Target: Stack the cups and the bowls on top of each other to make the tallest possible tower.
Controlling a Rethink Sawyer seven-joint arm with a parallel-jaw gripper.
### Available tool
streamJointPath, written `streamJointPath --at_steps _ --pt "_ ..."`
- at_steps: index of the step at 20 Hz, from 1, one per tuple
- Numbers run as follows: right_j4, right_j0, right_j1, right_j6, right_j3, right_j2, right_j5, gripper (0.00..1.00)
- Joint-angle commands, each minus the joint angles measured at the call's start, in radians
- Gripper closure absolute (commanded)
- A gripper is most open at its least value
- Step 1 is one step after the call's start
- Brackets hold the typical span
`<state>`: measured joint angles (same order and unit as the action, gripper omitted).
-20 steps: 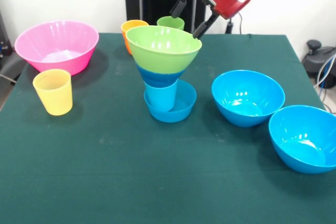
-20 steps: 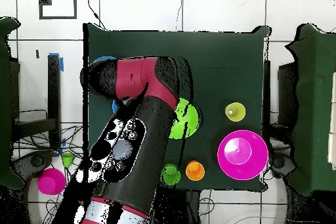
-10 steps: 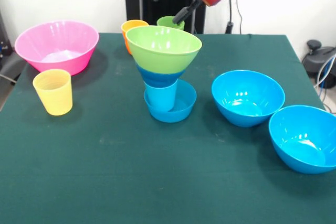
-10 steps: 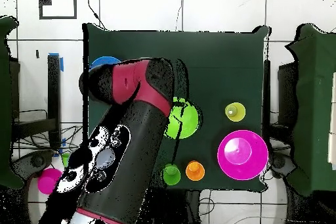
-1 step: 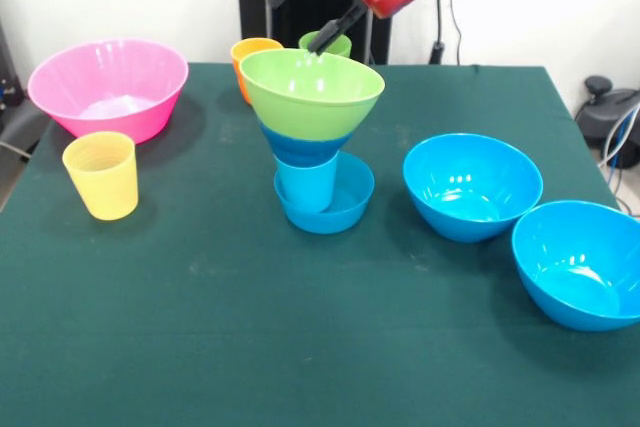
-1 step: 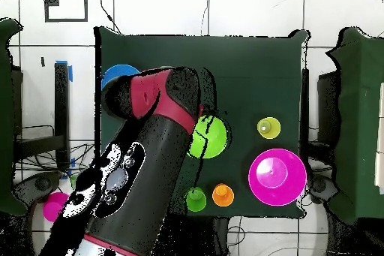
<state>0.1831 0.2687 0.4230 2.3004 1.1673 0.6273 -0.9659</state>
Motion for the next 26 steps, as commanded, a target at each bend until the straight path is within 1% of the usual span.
streamJointPath --at_steps 1,4,10,18,26 --pt "0.042 0.003 -0.105 0.183 -0.014 -0.048 0.123 0.00" --pt "0.033 -0.003 -0.103 0.157 -0.011 -0.042 0.137 0.00" --pt "0.028 -0.012 -0.095 0.112 -0.020 -0.032 0.132 0.00" --pt "0.032 -0.010 -0.094 0.105 -0.001 -0.026 0.168 0.00" --pt "0.030 -0.029 -0.098 0.091 0.003 -0.038 0.207 0.00"
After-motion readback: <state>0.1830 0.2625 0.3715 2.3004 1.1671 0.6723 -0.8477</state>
